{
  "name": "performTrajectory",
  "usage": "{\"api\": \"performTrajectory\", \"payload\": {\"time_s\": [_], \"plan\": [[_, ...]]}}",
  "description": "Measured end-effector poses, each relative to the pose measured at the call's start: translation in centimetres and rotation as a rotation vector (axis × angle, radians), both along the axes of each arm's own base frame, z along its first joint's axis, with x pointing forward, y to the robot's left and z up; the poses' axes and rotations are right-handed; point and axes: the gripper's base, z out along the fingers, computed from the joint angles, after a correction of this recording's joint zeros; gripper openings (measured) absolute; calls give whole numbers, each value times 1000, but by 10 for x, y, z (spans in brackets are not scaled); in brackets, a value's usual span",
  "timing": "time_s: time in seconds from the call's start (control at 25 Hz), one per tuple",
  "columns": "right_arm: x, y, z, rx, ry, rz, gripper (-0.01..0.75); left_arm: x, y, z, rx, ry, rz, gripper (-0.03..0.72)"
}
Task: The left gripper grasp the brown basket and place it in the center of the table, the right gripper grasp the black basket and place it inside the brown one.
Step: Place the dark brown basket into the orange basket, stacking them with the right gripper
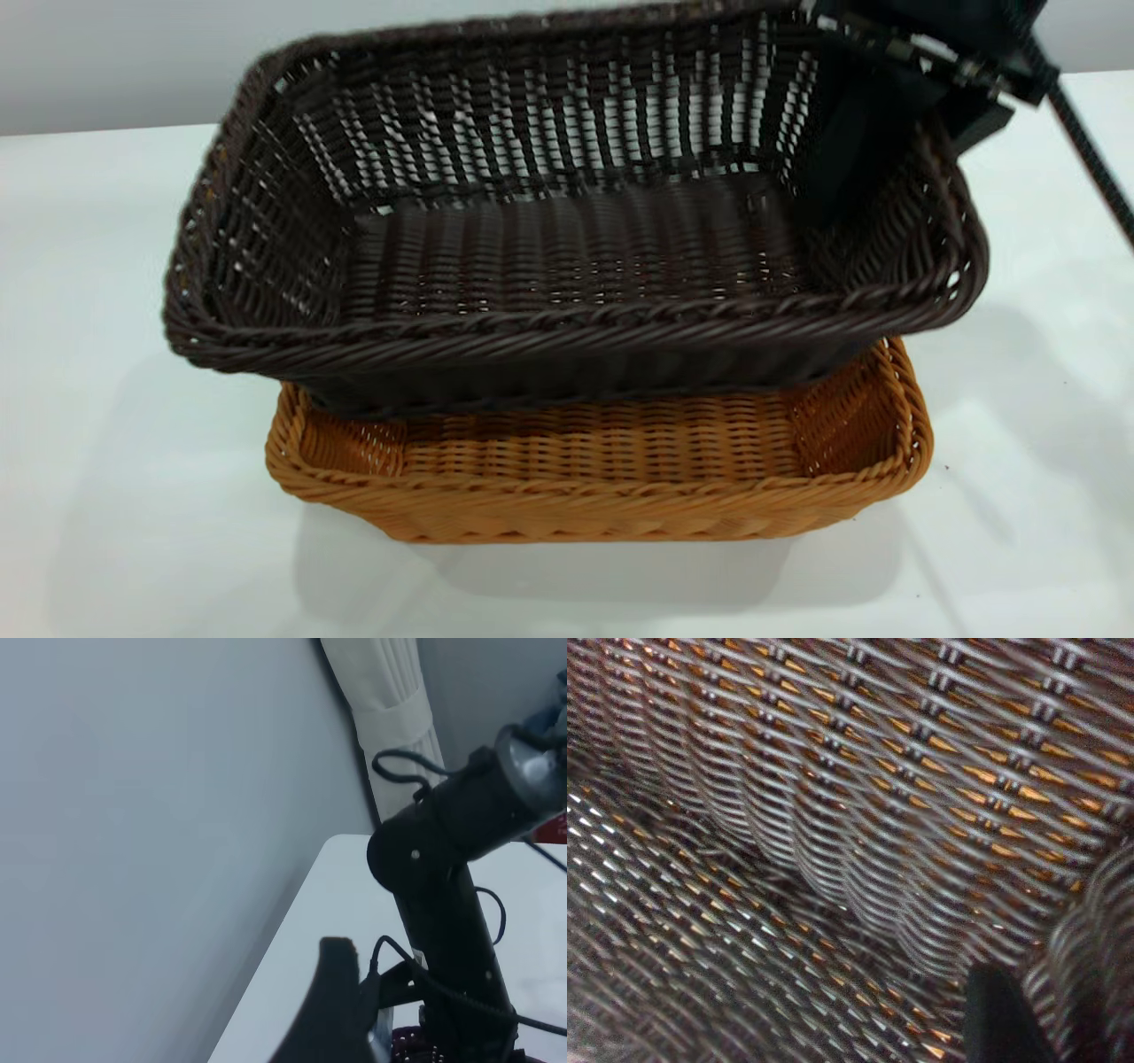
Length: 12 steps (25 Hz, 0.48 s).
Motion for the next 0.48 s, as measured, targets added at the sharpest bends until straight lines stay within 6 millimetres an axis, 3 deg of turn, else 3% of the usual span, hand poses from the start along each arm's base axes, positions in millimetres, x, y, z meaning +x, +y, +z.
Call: {"api": "performTrajectory", "payload": {"time_s": [0.48], "plan": [[0,-1,-2,-20,30,-46,248,1,1,0,14,-15,5,585]]}}
